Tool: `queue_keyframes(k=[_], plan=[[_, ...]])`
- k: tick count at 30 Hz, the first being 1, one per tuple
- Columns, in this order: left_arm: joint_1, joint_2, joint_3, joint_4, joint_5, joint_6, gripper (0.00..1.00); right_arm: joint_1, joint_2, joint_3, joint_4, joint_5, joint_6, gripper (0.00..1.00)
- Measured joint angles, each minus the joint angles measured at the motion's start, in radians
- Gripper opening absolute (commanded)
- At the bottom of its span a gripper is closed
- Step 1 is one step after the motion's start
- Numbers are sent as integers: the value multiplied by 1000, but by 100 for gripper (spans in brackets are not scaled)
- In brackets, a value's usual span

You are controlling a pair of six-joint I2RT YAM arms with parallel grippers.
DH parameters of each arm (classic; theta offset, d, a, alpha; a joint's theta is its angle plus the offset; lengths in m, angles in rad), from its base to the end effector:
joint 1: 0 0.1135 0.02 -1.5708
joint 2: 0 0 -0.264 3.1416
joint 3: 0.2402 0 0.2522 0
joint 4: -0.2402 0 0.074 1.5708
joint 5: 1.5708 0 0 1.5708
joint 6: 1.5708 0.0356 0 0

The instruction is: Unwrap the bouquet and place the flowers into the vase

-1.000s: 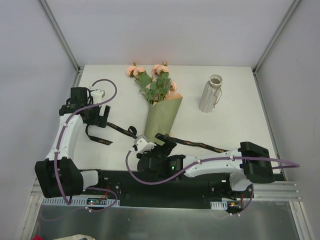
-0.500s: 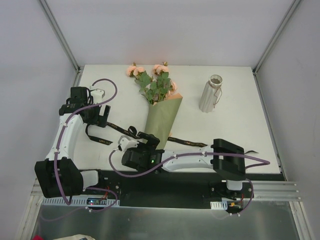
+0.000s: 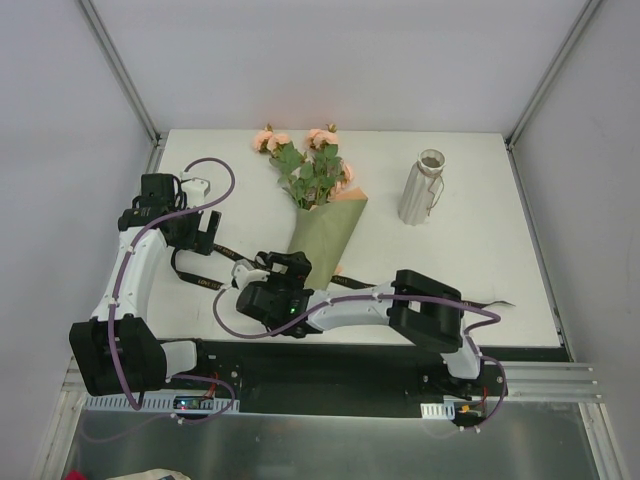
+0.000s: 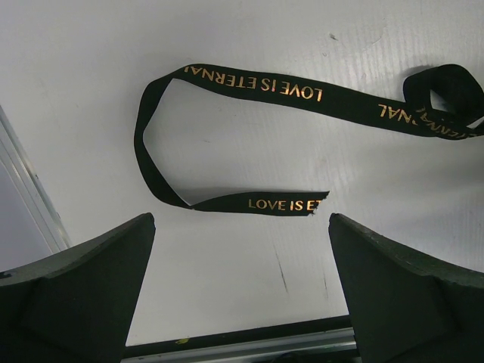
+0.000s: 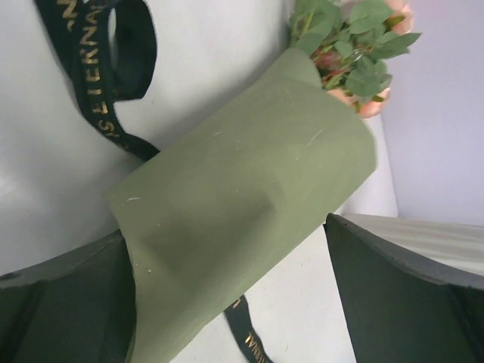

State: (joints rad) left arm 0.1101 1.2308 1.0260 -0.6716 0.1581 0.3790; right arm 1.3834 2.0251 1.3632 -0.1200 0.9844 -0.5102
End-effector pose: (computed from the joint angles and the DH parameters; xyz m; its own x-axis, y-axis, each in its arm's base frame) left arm 0.2529 0.0223 0.2874 -0.7127 0.2888 -0.6393 0.2748 0.9534 0.1244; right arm 0.1097 0.4193 0.1815 0.0972 -0.9381 -0.3326 -0.4424 0.2586 -0.8587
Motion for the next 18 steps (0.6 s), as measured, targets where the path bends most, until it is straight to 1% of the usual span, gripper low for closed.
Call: queue_keyframes(k=[4,7,11,18], plan=[[0,0,0,0,0,0,99,4,5,-3,135,81,-78,98],[0,0,0,0,0,1,99,5,-32,-41,272,146,-146,98],[0,0,0,0,1,1,99,6,-151,-127,419,225,-209,98],[0,0,2,-1,10,2,99,43,-385,-246,533,343,-196,96]])
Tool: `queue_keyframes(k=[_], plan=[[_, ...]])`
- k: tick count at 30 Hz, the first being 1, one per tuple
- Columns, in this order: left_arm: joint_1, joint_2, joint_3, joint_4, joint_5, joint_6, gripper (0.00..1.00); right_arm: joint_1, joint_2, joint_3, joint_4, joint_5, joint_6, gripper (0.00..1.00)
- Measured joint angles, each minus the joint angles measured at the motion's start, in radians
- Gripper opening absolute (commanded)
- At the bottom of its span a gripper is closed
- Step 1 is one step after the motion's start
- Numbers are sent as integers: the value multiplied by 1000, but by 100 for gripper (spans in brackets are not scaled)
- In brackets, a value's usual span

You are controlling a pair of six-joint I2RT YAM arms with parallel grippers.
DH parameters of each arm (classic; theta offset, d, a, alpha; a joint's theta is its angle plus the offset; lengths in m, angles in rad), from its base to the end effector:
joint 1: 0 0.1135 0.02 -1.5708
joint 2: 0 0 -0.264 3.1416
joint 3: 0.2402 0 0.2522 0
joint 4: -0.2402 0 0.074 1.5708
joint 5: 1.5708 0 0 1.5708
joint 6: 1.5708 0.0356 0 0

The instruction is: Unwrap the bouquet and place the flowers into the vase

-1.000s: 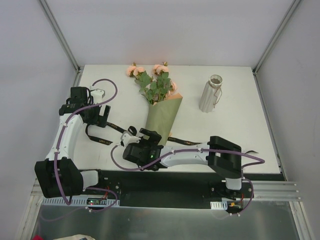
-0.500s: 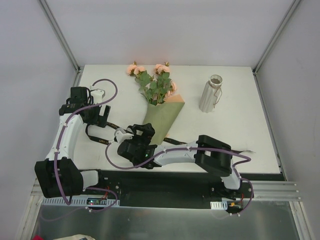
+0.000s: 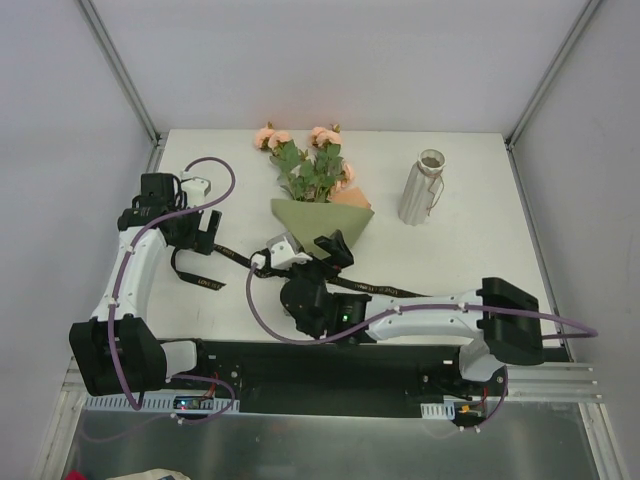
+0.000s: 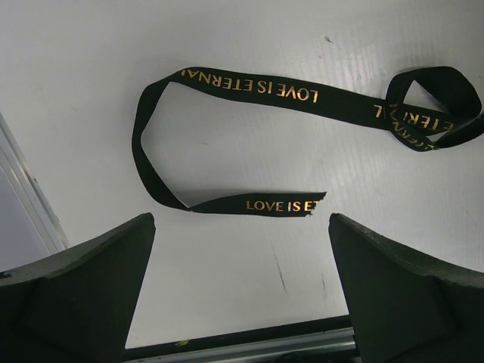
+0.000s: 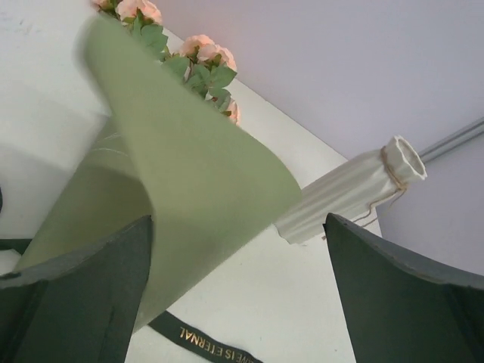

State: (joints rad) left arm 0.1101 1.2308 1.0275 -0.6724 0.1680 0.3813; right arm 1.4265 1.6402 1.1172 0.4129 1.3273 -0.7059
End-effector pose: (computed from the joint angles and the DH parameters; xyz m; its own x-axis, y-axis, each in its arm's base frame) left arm 0.2530 0.0220 0.2879 -0.7092 0.2907 -0.6423 0.2823 0.9519 0.1191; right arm 0.0863 0.3538 0.2974 0.0528 -0.7245 -0.6872 -0.0863 0.6823 -0.7259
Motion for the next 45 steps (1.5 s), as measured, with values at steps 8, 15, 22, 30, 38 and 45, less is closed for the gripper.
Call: queue_keyframes(k=[8,15,22,30,38,45], plan=[[-14,0,43,-8,2,1,99,84,-72,85,-721,80,723,96],[-229,-1,94,-30,-49,3,99,111,-68,257,-1507,115,1744,96],[-300,27,170,-70,-47,-9,99,-62,-272,44,-1528,-10,1778,100],[-346,39,169,-93,-63,-23,99,-685,-668,-473,-915,-743,1358,84],[-346,27,142,-97,-74,-26,99,-768,-501,-472,-658,-1132,1307,73],[-346,-24,137,-114,-78,-25,99,-771,-438,-472,-610,-1238,1341,69]])
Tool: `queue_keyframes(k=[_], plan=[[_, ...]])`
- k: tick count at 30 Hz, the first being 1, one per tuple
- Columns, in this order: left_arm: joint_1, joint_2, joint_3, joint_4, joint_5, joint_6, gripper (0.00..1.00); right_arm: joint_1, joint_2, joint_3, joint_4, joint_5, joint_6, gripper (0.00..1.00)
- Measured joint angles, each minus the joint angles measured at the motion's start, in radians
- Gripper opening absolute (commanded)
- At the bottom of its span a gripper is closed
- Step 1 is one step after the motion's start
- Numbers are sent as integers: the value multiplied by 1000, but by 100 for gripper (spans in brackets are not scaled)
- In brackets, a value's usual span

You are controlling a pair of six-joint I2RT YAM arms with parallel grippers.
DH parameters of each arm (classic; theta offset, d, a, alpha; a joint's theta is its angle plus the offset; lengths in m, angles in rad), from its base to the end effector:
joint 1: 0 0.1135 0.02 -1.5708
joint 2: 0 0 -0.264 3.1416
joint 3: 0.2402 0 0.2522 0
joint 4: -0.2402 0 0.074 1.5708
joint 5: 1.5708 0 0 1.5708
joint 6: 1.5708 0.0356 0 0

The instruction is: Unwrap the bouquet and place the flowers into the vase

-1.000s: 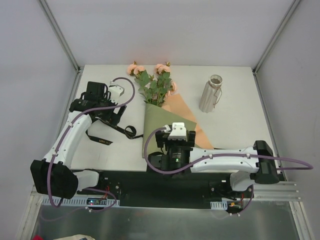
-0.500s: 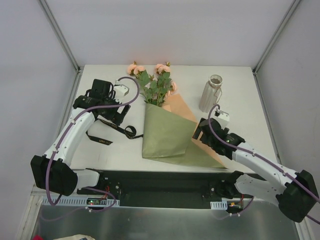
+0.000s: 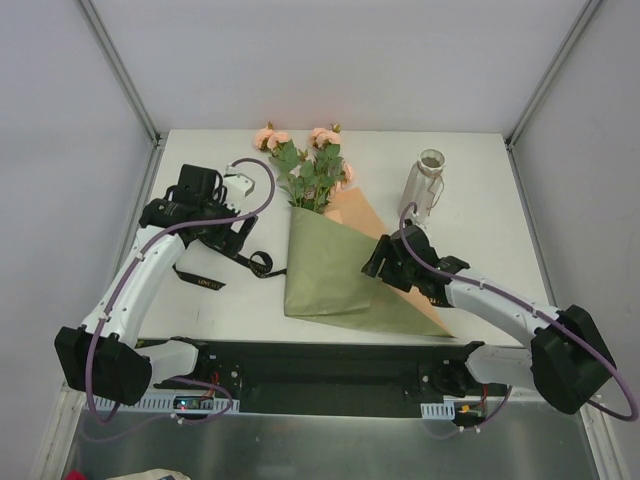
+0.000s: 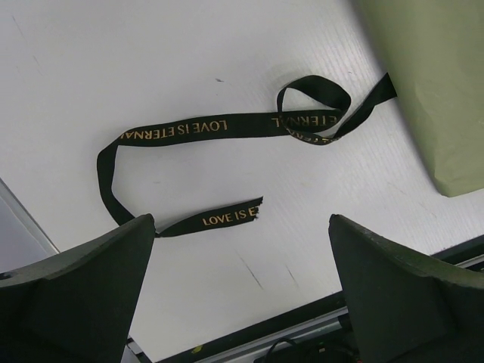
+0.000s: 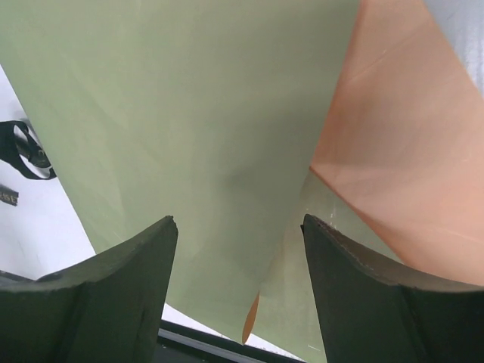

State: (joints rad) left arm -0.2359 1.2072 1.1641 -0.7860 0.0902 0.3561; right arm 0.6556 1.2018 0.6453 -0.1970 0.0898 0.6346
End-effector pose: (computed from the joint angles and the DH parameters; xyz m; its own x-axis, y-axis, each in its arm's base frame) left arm 0.2398 -0.0609 0.3289 -0.5701 0.4942 -0.6563 0.5236 0.8342 0.1733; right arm 0.1956 0.1464 0.2064 -0.7660 0.1558 -0.6237 -0.1257 0.9152 0.3830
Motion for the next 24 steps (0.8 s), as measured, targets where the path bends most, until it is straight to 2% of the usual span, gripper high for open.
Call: queue_keyframes(k=[10,13,17,21,24], plan=[[0,-14,17,-31,-21,-1,99,-3,82,-6,55,-55,57,58],[0,-16,31,-37,-21,-1,99,-3,111,-6,57,-62,64,49],[0,-23,51,-46,-21,-4,99,2,117,7,50,-68,65,16],[0,-26,85,-61,-40,-17,99,41,116,97,3,-32,35,11],[0,-26,121,-67,-66,-38,99,111,120,233,-33,9,-15,10]])
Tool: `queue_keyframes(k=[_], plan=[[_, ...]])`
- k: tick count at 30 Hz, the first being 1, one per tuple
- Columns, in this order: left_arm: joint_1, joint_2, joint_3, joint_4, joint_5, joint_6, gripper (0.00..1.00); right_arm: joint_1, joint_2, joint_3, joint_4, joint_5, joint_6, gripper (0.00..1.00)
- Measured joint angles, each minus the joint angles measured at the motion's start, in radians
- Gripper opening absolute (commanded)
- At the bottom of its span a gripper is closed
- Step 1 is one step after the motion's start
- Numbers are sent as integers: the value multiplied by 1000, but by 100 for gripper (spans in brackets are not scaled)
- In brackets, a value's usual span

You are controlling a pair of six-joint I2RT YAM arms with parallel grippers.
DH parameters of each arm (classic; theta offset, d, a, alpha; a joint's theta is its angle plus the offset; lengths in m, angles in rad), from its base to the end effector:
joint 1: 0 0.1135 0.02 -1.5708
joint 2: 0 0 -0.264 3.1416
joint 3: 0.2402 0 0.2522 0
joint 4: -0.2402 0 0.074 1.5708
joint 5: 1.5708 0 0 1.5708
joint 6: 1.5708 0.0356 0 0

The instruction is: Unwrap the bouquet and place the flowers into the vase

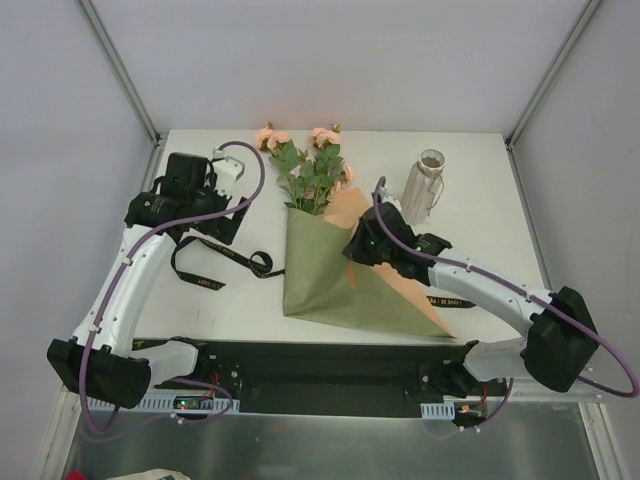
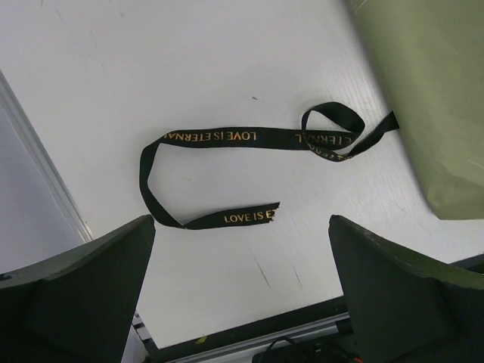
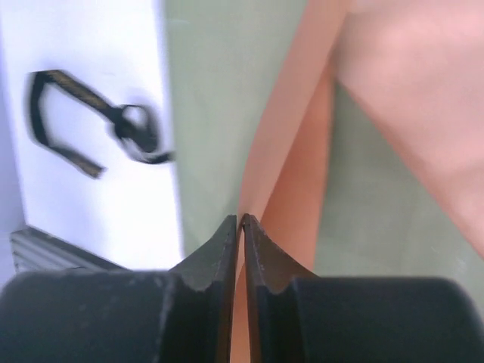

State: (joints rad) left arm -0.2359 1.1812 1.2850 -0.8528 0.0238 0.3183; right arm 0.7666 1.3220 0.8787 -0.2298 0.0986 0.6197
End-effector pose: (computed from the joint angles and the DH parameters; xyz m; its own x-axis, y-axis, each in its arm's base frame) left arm 0.2306 -0.0563 0.3682 -0.5504 0.4541 -0.7007 0.4452 0.8695 0.2138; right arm 0.2096 0.1970 0.2503 -0.7343 0.0953 -0.6721 -0.2560 0.8781 0.4042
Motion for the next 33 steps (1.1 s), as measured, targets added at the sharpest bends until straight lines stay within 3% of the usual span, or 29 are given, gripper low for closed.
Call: queue_keyframes(k=[6,12,15,16,21,26,33], plan=[[0,0,101,-27,-11,-63,99,174,137,321,-14,53,-138,8],[1,0,251,-66,-97,-91,99,286,409,610,-3,-23,-264,11],[1,-14,309,-73,-127,-98,99,317,556,756,-3,-91,-296,32],[1,-26,314,-76,-137,-98,99,325,604,808,-8,-117,-304,55],[1,-77,314,-108,-184,-88,99,345,754,945,-3,-232,-319,93],[1,-90,314,-122,-245,-65,99,328,755,943,3,-274,-324,96],[23,-17,313,-116,-296,-56,99,203,613,872,15,-267,-318,96]])
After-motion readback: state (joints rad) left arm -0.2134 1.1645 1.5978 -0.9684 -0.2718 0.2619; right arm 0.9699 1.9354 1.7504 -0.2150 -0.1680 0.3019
